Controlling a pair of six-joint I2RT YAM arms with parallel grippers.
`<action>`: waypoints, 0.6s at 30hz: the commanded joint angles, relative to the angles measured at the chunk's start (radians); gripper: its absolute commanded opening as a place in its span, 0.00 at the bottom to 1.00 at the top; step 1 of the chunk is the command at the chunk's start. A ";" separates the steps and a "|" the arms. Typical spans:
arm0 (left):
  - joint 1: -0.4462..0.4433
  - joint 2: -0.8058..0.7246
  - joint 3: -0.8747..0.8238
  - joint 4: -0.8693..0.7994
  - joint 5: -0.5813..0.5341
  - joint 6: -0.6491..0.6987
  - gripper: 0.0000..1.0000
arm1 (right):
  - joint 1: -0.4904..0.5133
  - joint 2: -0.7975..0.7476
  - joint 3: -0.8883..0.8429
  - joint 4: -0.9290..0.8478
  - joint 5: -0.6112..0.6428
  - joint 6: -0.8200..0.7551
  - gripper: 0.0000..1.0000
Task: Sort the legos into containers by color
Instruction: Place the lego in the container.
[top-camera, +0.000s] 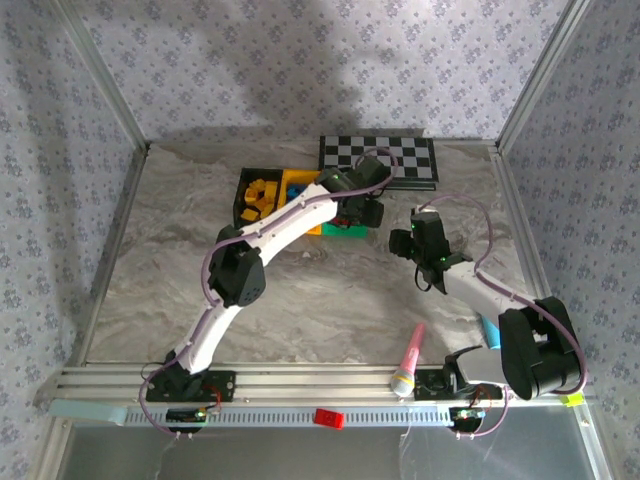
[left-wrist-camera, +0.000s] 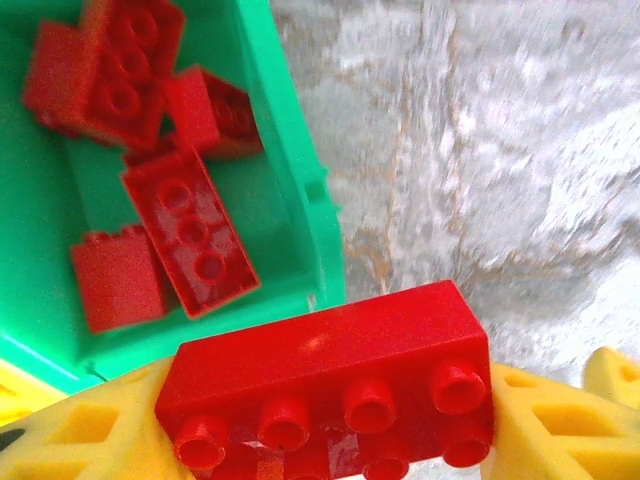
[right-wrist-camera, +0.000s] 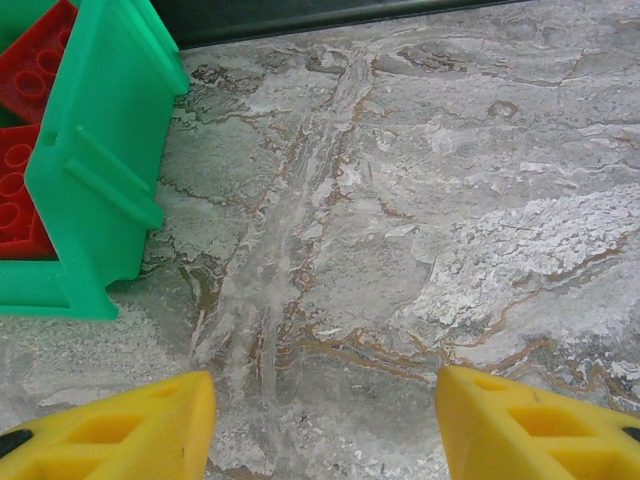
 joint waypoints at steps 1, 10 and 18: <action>0.039 0.014 0.131 -0.061 -0.022 0.041 0.49 | -0.012 -0.024 -0.011 -0.012 0.006 -0.003 0.62; 0.123 0.032 0.239 -0.021 0.078 0.071 0.50 | -0.023 -0.032 -0.017 -0.007 -0.018 0.005 0.62; 0.162 0.093 0.319 0.014 0.107 0.101 0.52 | -0.027 -0.032 -0.017 -0.003 -0.027 0.010 0.62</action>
